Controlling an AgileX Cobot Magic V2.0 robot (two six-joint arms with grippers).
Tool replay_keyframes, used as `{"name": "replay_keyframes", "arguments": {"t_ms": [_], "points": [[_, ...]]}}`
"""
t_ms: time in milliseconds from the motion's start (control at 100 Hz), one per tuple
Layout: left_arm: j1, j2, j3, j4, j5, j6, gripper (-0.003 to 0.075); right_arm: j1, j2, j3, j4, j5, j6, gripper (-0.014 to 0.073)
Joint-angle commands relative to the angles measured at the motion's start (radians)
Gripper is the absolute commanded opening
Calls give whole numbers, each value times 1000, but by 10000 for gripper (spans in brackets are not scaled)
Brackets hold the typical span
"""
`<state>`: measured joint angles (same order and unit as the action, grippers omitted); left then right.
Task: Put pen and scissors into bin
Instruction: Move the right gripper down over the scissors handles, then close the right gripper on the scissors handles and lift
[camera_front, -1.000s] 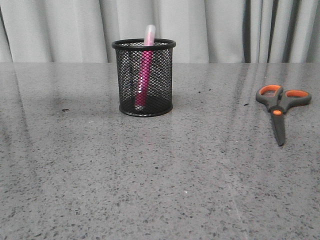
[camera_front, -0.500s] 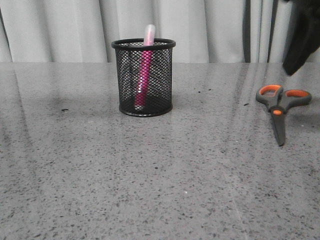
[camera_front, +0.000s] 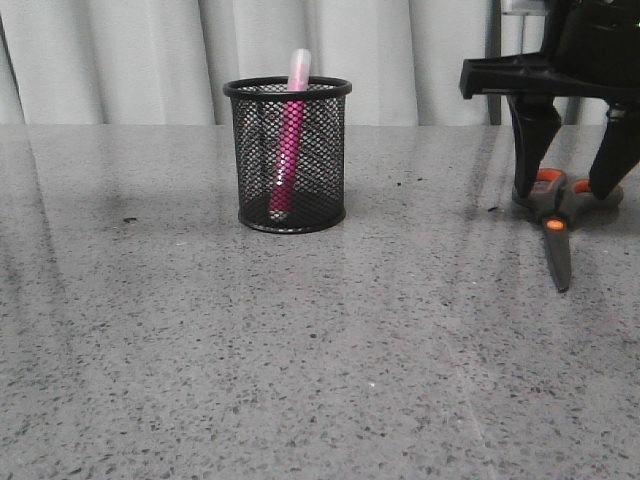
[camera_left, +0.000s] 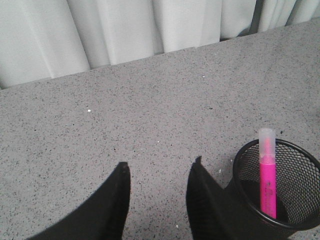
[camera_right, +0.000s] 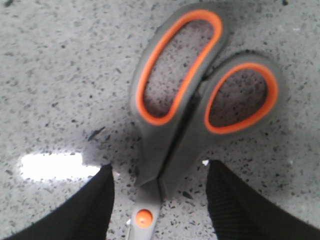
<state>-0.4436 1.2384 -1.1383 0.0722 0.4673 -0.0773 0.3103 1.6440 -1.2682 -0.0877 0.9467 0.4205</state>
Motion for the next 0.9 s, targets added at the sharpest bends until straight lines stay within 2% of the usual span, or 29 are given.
{"name": "replay_keyframes", "arguments": {"t_ms": [0, 650, 890], "points": [[2, -27, -28, 3, -85, -3, 238, -1, -27, -34, -30, -6, 20, 363], [2, -27, -28, 29, -102, -1, 238, -3, 44, -34, -30, -36, 44, 362], [2, -27, -28, 29, -102, -1, 238, -3, 64, -34, -30, -90, 70, 362]]}}
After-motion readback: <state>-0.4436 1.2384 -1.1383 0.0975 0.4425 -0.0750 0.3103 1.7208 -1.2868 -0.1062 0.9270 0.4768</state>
